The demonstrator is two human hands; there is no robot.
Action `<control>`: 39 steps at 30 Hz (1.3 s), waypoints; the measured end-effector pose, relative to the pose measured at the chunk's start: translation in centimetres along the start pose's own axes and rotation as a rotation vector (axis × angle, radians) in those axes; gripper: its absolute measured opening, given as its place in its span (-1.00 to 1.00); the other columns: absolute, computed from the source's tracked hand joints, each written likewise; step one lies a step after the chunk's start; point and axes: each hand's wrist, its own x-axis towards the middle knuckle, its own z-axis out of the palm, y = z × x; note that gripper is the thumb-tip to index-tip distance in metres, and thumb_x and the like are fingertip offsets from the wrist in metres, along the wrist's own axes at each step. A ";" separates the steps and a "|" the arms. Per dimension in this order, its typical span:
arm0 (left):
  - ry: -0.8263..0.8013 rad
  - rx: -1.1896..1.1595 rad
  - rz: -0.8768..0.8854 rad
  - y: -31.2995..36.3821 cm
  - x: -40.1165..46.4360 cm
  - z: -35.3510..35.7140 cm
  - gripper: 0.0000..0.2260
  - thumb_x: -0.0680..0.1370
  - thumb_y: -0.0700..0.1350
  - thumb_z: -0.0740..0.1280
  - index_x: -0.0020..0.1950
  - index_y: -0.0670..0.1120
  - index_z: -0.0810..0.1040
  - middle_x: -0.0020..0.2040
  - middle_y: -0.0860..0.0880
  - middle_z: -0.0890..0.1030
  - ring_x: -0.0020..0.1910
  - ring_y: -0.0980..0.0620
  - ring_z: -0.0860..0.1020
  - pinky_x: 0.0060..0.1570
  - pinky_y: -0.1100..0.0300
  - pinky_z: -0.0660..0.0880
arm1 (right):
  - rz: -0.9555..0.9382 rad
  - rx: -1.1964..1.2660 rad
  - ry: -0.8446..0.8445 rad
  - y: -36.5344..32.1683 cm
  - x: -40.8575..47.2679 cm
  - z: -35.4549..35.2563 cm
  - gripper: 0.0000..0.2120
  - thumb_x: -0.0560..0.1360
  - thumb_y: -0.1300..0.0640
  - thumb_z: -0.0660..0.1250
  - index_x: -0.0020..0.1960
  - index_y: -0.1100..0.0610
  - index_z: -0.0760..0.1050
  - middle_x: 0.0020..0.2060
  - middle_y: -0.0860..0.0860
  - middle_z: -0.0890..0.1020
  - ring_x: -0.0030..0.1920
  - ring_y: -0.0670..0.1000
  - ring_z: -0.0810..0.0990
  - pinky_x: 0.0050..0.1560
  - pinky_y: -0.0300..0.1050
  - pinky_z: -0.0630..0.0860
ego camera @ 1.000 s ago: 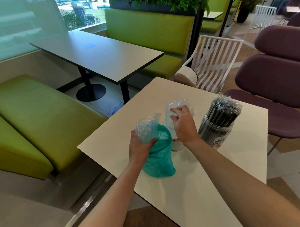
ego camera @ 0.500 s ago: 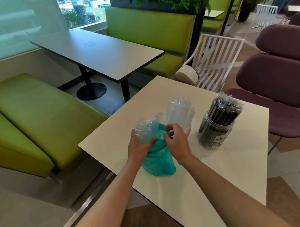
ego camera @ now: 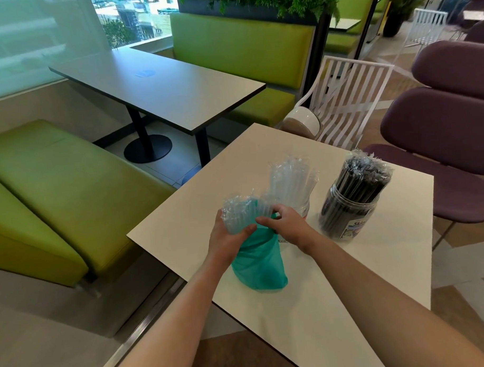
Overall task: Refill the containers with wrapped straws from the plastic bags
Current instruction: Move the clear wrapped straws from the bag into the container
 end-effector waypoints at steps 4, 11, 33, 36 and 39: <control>0.027 0.053 0.011 0.2 0.2 0.2 -0.45 0.40 -0.14 0.56 0.25 0.05 0.34 -0.02 0.24 0.50 -0.09 0.34 0.50 -0.25 0.50 0.48 | -0.009 -0.025 0.054 0.0 -0.2 0.1 -0.59 0.55 0.01 0.34 0.33 0.17 0.44 0.19 0.08 0.58 0.15 0.07 0.57 0.14 -0.10 0.56; 0.063 0.109 0.024 0.5 0.5 1.1 -0.45 0.39 -0.09 0.57 0.21 0.07 0.30 -0.04 0.24 0.48 -0.10 0.31 0.48 -0.28 0.53 0.44 | -0.079 -0.075 0.104 -1.1 -0.7 0.1 -0.70 0.57 -0.01 0.30 0.20 0.13 0.36 -0.04 -0.03 0.51 0.00 -0.03 0.51 -0.12 -0.31 0.46; 0.130 0.162 0.011 0.7 1.5 2.2 -0.46 0.44 -0.05 0.53 0.30 0.00 0.32 0.07 0.09 0.48 0.03 0.05 0.50 -0.03 0.25 0.46 | -0.325 -0.084 0.468 -8.5 -1.1 -5.7 -0.68 0.61 -0.08 0.20 0.21 0.13 0.34 -0.03 -0.01 0.65 -0.14 -0.18 0.55 -0.24 -0.25 0.41; 0.119 0.150 0.009 0.2 1.6 2.1 -0.48 0.43 -0.05 0.53 0.24 0.05 0.30 0.07 0.08 0.49 0.06 0.03 0.53 0.03 0.19 0.50 | -0.381 -0.039 0.552 -9.8 -1.4 -6.7 -0.67 0.61 -0.07 0.20 0.22 0.15 0.34 -0.07 0.00 0.65 -0.12 -0.10 0.60 -0.17 -0.18 0.48; 0.120 0.159 0.000 0.1 1.7 2.2 -0.48 0.42 -0.02 0.54 0.22 0.09 0.29 0.07 0.09 0.49 0.06 0.02 0.53 0.05 0.16 0.51 | -0.427 -0.045 0.637 -10.7 -1.6 -7.6 -0.73 0.61 -0.10 0.19 0.12 0.11 0.33 -0.09 0.03 0.64 -0.16 -0.06 0.59 -0.22 -0.16 0.48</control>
